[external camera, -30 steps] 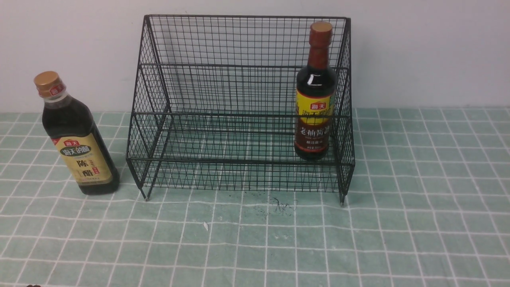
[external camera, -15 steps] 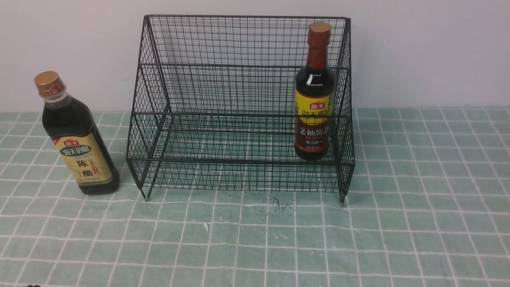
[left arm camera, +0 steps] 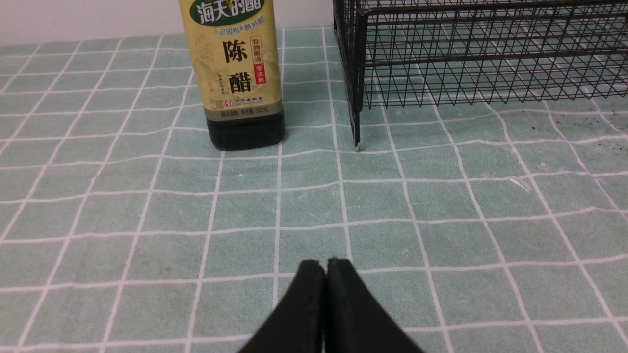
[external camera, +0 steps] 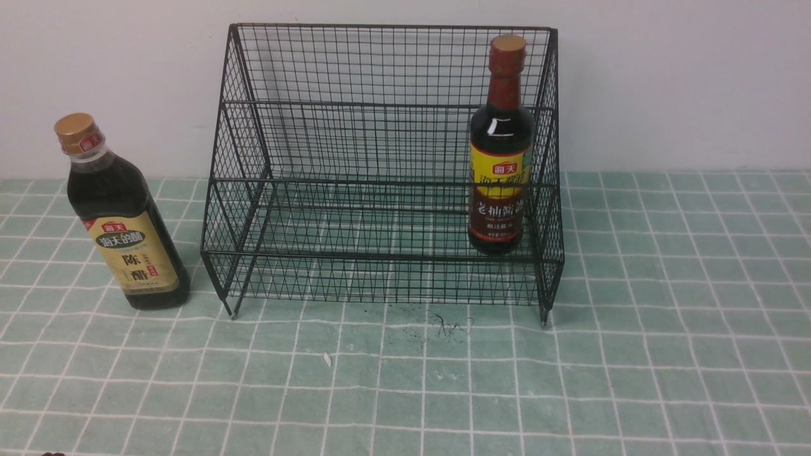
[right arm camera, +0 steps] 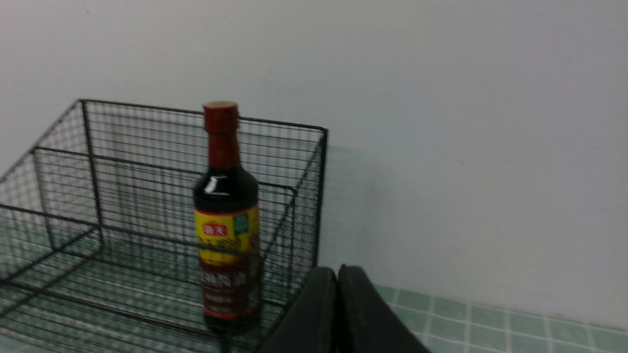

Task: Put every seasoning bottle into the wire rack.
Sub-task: Use the left arm to grab the condiment bottle closest to it

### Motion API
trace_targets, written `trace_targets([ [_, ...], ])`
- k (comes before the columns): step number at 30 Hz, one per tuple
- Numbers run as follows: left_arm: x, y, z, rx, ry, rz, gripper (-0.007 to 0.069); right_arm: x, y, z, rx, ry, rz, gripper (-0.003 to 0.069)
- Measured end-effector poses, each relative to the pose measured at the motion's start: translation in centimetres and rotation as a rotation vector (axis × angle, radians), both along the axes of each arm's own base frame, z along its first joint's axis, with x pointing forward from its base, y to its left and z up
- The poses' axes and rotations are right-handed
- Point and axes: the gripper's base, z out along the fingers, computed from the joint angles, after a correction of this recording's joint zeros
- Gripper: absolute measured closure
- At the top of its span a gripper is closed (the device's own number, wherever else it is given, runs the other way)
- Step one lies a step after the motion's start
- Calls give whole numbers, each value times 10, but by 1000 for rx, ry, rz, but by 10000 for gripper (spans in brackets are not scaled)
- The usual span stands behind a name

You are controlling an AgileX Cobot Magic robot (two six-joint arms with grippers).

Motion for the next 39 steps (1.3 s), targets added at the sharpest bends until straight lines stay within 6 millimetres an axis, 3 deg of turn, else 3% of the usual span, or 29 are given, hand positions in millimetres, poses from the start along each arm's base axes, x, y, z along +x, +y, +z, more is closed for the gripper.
trace_targets([
  [7,0,0,0,0,0,0,638,-10,-18,-74,-9,101,-225,671],
  [9,0,0,0,0,0,0,638,-17,-20,-106,-9,135,-265,671],
  [12,0,0,0,0,0,0,638,-21,-21,-118,3,186,-275,671],
  [39,0,0,0,0,0,0,638,-22,-21,-120,9,212,-275,671],
])
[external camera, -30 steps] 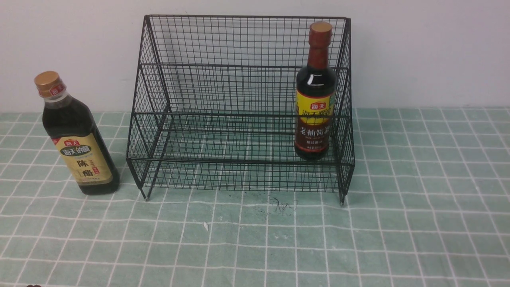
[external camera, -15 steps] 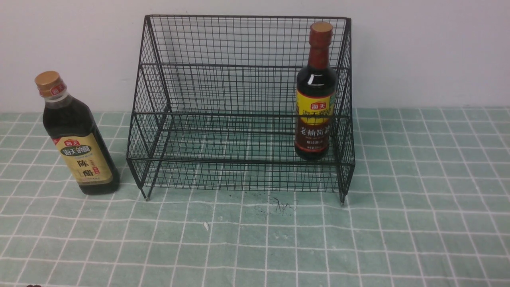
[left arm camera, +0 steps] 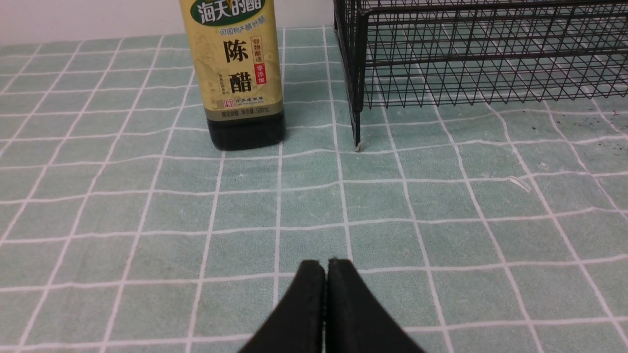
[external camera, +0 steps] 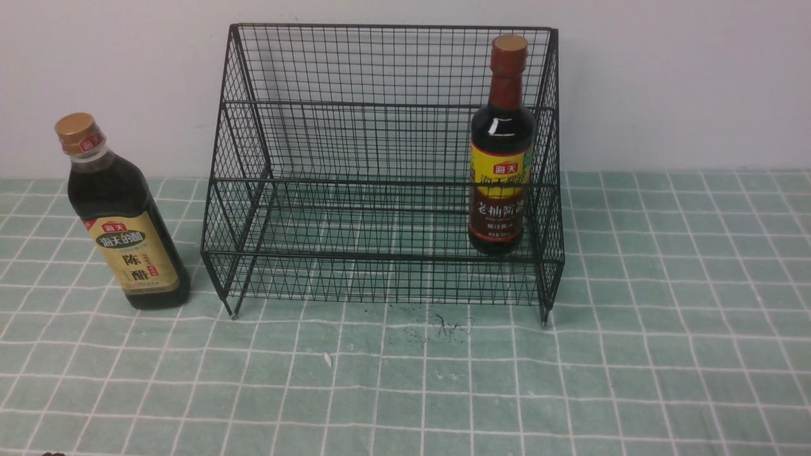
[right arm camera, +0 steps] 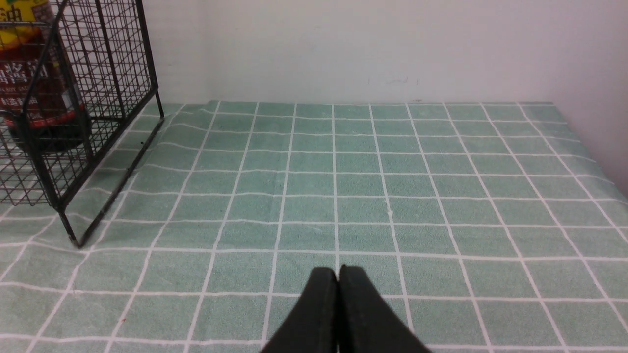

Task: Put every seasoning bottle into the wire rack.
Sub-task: Use the left arm to grab the condiment bottle closest to it

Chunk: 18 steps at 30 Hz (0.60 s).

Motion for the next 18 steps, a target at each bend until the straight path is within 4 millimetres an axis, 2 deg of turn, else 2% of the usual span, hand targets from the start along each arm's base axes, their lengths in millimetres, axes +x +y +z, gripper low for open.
trace_targets([
  [12,1,1,2,25,-40,0,638,0,0,0,-1,1,0,671],
  [15,3,0,10,-17,-130,6,638,0,0,0,11,0,-2,671],
  [18,5,1,30,-75,-338,19,638,0,0,0,24,-1,-4,671],
])
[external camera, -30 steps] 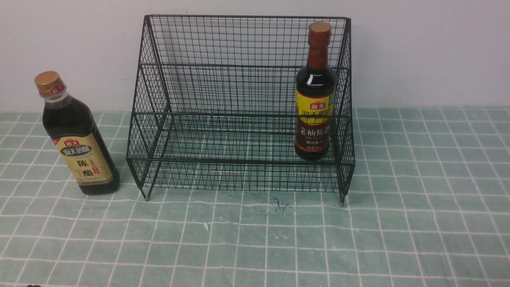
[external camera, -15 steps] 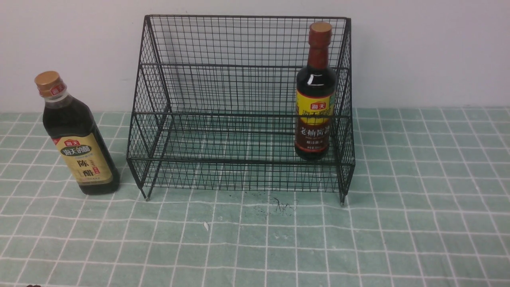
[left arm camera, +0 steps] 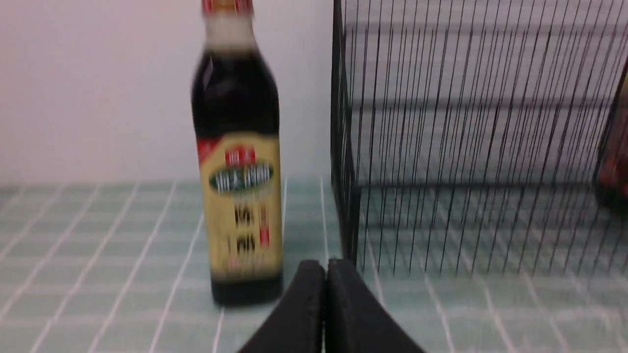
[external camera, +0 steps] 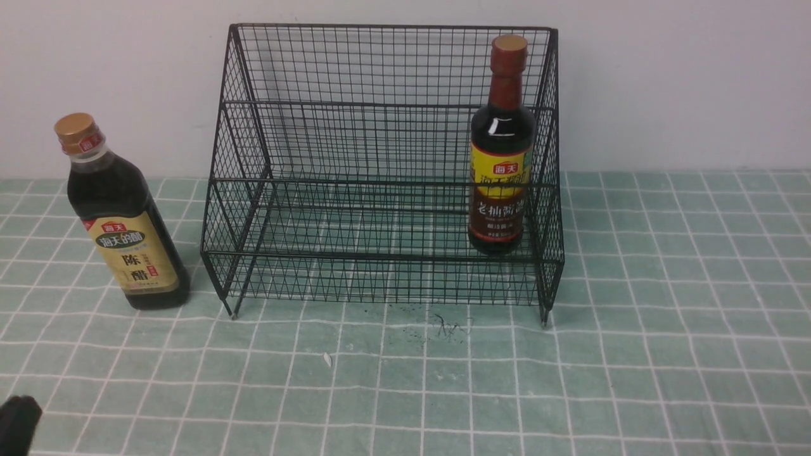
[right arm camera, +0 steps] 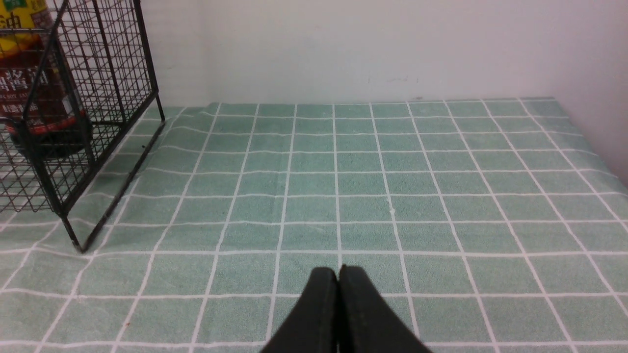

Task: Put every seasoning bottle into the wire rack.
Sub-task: Use the left arm to grab the condiment bottle closest to it

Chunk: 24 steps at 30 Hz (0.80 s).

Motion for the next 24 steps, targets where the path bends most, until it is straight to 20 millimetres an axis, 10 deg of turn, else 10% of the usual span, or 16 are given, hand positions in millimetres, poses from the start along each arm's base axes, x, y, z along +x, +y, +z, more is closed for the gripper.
trace_targets([
  [11,5,4,45,9,-372,57,637,0,0,0,1,0,0,671],
  [16,37,2,68,25,-258,59,598,0,0,0,1,0,0,671],
  [24,113,3,100,-63,-203,135,332,0,0,0,1,0,0,671],
])
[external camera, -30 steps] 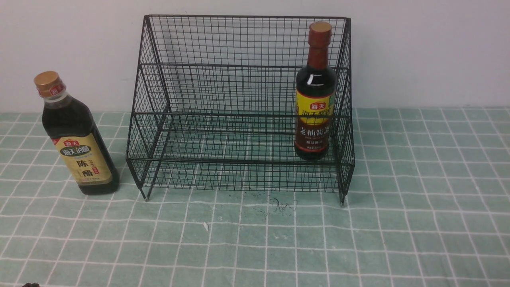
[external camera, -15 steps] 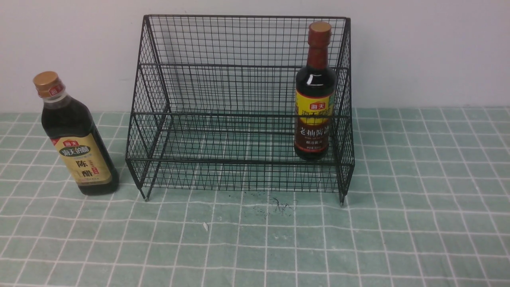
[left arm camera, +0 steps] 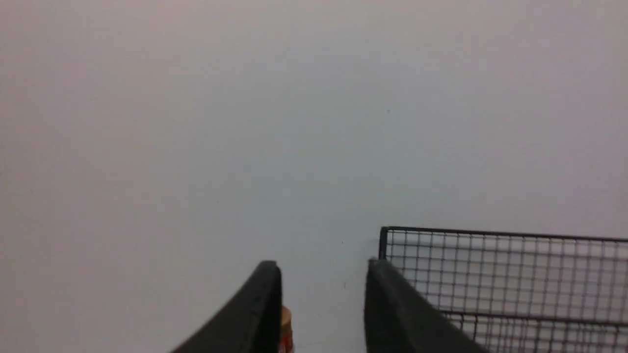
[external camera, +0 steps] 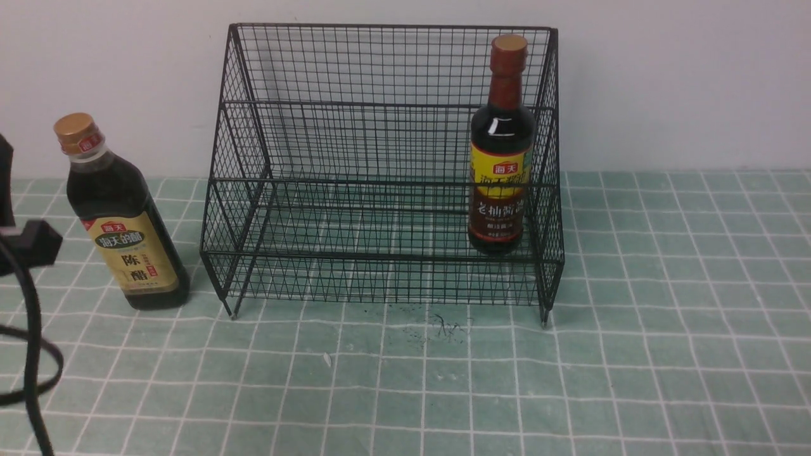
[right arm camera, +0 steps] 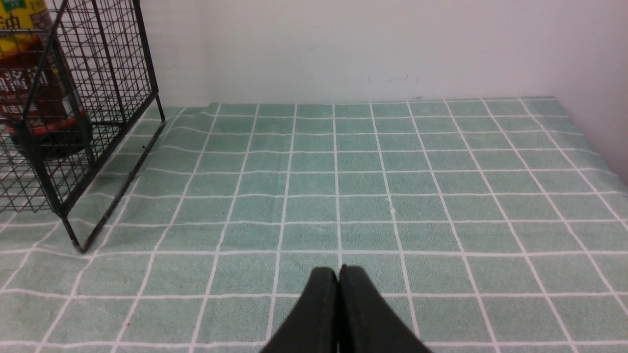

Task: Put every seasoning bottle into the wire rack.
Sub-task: Use the left arm to grab the condiment bottle closest to it

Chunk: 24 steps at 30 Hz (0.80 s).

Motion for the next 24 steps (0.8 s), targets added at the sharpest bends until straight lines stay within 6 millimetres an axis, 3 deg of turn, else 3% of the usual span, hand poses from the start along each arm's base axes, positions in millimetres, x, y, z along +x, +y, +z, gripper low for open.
trace_targets([
  [3,22,4,4,-66,3,47,197,0,0,0,0,0,0,671],
  [8,54,4,2,-88,54,79,79,0,0,0,0,0,0,671],
  [16,103,4,-11,-87,114,130,60,0,0,0,0,0,0,671],
  [24,130,10,-18,-43,115,226,60,0,0,0,0,0,0,672],
])
